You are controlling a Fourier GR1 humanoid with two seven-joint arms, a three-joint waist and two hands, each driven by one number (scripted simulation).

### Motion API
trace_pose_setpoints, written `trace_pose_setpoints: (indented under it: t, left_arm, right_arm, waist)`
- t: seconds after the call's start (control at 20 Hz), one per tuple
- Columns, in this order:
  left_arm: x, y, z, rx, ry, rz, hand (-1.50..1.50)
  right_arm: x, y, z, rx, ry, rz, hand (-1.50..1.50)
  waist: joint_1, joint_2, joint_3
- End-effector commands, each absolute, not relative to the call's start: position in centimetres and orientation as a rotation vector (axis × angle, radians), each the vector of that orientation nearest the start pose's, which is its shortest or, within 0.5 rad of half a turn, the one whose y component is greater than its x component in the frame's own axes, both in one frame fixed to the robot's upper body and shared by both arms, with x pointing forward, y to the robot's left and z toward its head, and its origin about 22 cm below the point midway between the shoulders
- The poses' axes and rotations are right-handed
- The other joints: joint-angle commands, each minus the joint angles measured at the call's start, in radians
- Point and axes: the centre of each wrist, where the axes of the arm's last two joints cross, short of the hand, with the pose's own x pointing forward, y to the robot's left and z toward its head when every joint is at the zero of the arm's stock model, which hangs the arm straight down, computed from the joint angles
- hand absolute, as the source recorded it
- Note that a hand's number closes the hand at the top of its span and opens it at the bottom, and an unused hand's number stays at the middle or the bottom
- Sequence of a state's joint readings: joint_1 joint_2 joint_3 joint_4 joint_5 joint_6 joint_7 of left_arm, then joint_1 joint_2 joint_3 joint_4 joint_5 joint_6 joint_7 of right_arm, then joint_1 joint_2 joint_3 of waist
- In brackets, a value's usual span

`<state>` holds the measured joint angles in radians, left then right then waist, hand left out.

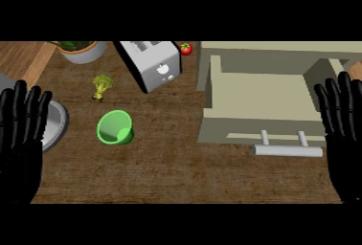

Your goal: Pick up the cup, place it into the drawer and close the drawer

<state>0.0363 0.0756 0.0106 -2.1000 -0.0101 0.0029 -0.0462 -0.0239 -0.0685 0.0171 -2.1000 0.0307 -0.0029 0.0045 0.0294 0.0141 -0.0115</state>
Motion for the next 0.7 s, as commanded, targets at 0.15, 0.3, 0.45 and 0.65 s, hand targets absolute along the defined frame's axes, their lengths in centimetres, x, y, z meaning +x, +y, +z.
trace_pose_setpoints:
  t: [0.15, 0.3, 0.45, 0.65]
  left_arm:
    - [23.4, 22.0, 11.8, 0.408, -2.092, 0.12, -1.5]
    - [24.5, 20.6, 10.1, 0.409, -1.981, 0.373, -1.5]
    - [26.0, 17.1, 9.8, 0.431, -1.989, 0.391, -1.5]
    - [27.3, 14.2, 8.9, 0.417, -1.982, 0.404, -1.5]
  right_arm:
    - [22.1, -22.4, 13.8, 0.0, -2.102, 0.147, -1.5]
    - [20.9, -21.5, 11.0, 0.162, -2.005, 0.138, -1.5]
    - [21.0, -22.1, 12.2, 0.157, -1.98, 0.136, -1.5]
    - [23.3, -22.5, 13.7, 0.148, -1.995, 0.139, -1.5]
  waist:
    - [-0.037, -0.012, 0.012]
    - [-0.058, -0.007, 0.011]
    - [-0.048, -0.012, 0.011]
    - [-0.037, -0.012, 0.011]
